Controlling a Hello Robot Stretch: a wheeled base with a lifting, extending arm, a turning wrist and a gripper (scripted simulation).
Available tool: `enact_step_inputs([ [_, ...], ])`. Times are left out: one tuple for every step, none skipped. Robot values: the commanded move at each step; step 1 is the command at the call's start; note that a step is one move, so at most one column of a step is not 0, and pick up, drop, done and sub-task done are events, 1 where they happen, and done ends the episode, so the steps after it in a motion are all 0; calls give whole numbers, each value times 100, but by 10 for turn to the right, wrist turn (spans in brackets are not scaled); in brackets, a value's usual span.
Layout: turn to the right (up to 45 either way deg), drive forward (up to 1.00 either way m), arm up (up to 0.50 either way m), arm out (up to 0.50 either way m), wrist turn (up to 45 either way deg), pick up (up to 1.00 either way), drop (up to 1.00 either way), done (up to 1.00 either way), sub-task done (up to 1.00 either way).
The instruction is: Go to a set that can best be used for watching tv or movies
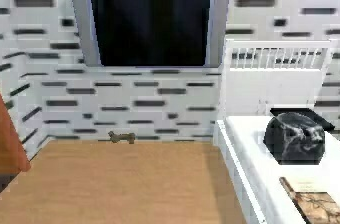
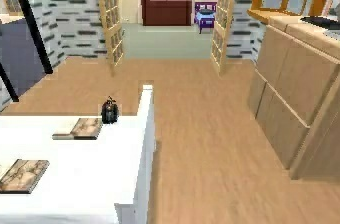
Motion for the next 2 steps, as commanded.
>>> enact_step_inputs([
  [0, 100, 0, 0, 0, 0, 0, 0, 0],
  [30, 0, 0, 0, 0, 0, 0, 0, 0],
])
